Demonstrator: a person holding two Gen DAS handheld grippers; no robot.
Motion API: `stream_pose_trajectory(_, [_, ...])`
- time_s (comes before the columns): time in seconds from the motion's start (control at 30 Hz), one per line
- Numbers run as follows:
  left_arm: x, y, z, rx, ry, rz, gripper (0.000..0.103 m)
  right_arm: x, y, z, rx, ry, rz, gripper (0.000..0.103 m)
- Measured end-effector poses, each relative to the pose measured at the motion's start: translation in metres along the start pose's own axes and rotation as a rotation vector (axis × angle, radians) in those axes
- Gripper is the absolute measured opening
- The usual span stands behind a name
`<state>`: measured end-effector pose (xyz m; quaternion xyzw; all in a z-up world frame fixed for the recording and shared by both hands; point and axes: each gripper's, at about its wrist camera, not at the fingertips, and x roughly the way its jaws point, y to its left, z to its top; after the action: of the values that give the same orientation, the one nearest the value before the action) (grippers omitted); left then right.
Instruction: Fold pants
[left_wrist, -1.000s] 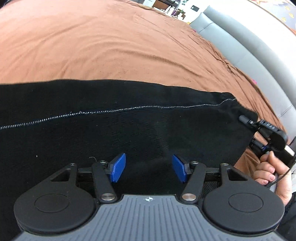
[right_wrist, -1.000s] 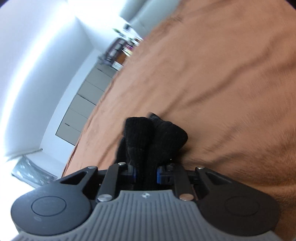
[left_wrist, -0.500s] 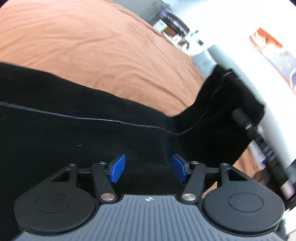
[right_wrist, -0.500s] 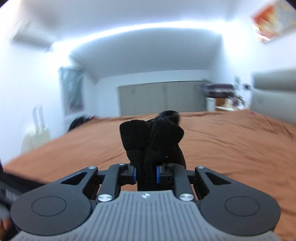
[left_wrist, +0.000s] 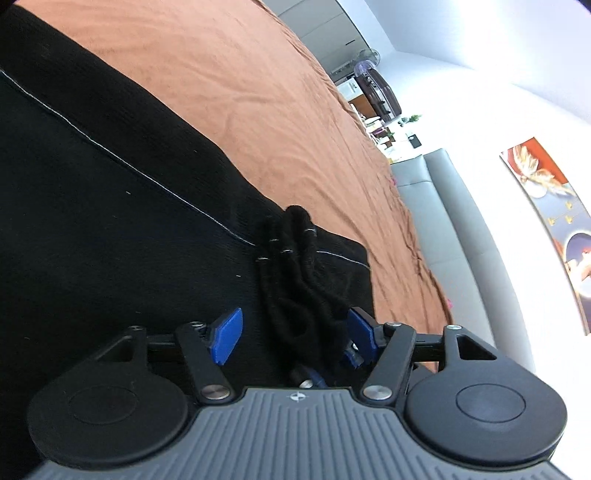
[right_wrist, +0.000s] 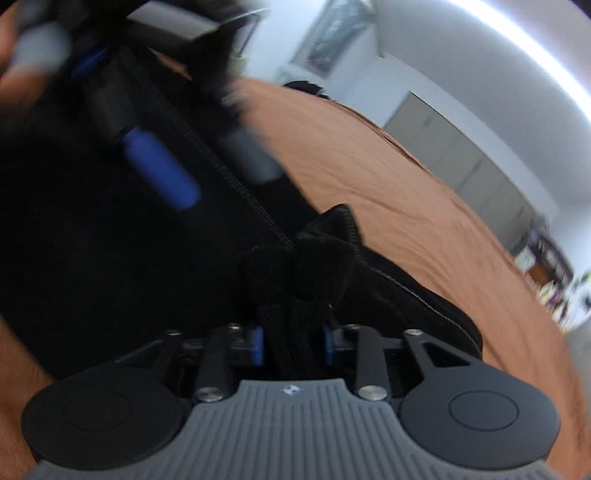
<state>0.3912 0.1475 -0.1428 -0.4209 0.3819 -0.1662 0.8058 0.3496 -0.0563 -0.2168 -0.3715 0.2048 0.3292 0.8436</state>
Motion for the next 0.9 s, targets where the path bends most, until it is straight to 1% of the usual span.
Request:
stream_pose_trajectory(0.03, [0.003,-0.001,0.0,-0.003,0.004,-0.009,0.077,-0.004,0.002,0.0,-0.017,-0.005,-0.003,0.036])
stream_pose_trajectory(0.13, [0.017,-0.001,0.003,-0.033,0.026,-0.036,0.081,-0.021,-0.003,0.0,-0.018,-0.038,0.04,0.042])
stream_pose_trajectory(0.2, [0.027,0.002,0.004,-0.063,0.046,-0.061,0.087,-0.033,-0.005,-0.002,-0.035,-0.054,0.06,0.042])
stream_pose_trajectory(0.3, [0.042,0.007,0.002,-0.116,0.068,-0.065,0.087,-0.04,-0.007,-0.005,-0.063,-0.03,0.081,0.038])
stream_pose_trajectory(0.33, [0.047,0.007,0.002,-0.131,0.075,-0.065,0.087,-0.043,0.001,-0.006,-0.065,-0.029,0.08,0.038])
stream_pose_trajectory(0.4, [0.06,0.008,-0.001,-0.13,0.101,-0.042,0.087,-0.045,-0.001,-0.005,-0.061,-0.028,0.083,0.038])
stream_pose_trajectory(0.47, [0.069,0.006,-0.001,-0.1,0.107,-0.017,0.086,-0.05,0.01,-0.004,-0.049,-0.023,0.085,0.037])
stream_pose_trajectory(0.5, [0.07,0.004,-0.001,-0.089,0.106,-0.023,0.064,-0.049,0.01,-0.004,-0.046,-0.02,0.083,0.036])
stream_pose_trajectory(0.53, [0.072,0.001,0.0,-0.07,0.108,-0.015,0.048,-0.046,0.008,-0.003,-0.045,-0.019,0.08,0.036])
stream_pose_trajectory(0.57, [0.073,-0.003,0.001,-0.04,0.11,0.028,0.032,-0.046,0.008,-0.002,-0.041,-0.021,0.074,0.036])
stream_pose_trajectory(0.6, [0.072,-0.005,0.001,-0.017,0.108,0.046,0.032,-0.046,0.007,-0.001,-0.033,-0.022,0.062,0.038])
stream_pose_trajectory(0.7, [0.067,-0.008,0.0,-0.011,0.099,0.039,0.027,-0.049,0.004,0.0,0.005,-0.023,0.055,0.038])
stream_pose_trajectory(0.77, [0.055,-0.01,-0.001,-0.018,0.061,0.012,0.027,-0.061,0.005,-0.01,0.017,-0.026,0.03,0.036])
stream_pose_trajectory(0.8, [0.048,-0.014,-0.002,-0.008,0.043,-0.002,0.027,-0.064,0.004,-0.009,0.02,-0.036,0.02,0.034])
stream_pose_trajectory(0.83, [0.038,-0.019,-0.003,0.009,0.018,-0.011,0.027,-0.068,0.003,-0.006,0.021,-0.057,0.01,0.033])
stream_pose_trajectory(0.9, [0.026,-0.022,-0.004,0.015,-0.014,-0.004,0.027,-0.079,0.002,0.0,0.034,-0.099,0.009,0.033])
